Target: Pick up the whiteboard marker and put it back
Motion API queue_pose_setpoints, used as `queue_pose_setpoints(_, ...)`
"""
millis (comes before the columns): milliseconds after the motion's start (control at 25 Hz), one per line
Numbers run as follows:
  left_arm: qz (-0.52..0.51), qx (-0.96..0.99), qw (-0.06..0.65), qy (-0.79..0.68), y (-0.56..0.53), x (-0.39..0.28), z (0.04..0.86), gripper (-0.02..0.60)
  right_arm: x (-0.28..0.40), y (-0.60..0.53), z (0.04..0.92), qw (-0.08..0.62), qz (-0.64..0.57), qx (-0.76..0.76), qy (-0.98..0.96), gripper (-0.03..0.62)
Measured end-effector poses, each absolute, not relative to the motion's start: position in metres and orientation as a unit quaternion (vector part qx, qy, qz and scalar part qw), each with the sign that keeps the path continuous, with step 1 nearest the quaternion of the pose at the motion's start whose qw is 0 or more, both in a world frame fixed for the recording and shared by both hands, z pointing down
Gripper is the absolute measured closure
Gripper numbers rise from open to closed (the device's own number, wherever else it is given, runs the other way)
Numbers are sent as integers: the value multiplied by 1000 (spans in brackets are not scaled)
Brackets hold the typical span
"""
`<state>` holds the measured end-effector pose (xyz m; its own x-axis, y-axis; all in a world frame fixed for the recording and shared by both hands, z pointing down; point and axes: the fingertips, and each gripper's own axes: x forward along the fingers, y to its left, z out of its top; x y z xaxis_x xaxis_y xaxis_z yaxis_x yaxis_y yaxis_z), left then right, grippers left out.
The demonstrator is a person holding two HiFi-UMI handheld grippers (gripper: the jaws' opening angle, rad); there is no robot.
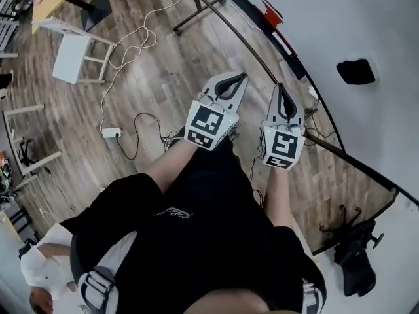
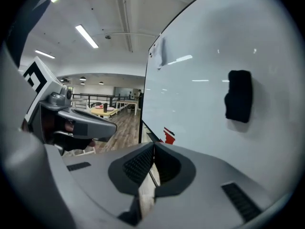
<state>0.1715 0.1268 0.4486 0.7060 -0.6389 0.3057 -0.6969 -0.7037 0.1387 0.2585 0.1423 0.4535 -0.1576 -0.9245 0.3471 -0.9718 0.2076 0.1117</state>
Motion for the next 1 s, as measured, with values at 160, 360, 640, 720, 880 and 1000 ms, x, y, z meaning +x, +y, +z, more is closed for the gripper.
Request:
queue_pose_setpoints(160,106,903,147,-390,104,143,458,574,231,115,464,225,58,597,-768,591)
queue_pose_setpoints(360,93,899,172,-391,62,139,475,574,237,75,483,299,55,582,-754,591)
queue_pose_setpoints(640,90,883,223,-404,27,136,524,574,258,40,523,407,49,558,-721,591)
queue_pose_setpoints(720,98,876,232,-411,24,134,538,574,267,31,541,443,44,545,-711,590)
queue_pose_setpoints(880,120,863,244,-425,24,139,564,574,292,18,571,501,46,524,-687,589)
queue_pose_setpoints(1000,123,854,255,-436,27,148,576,574,310,11,591,553,34,500,-666,589)
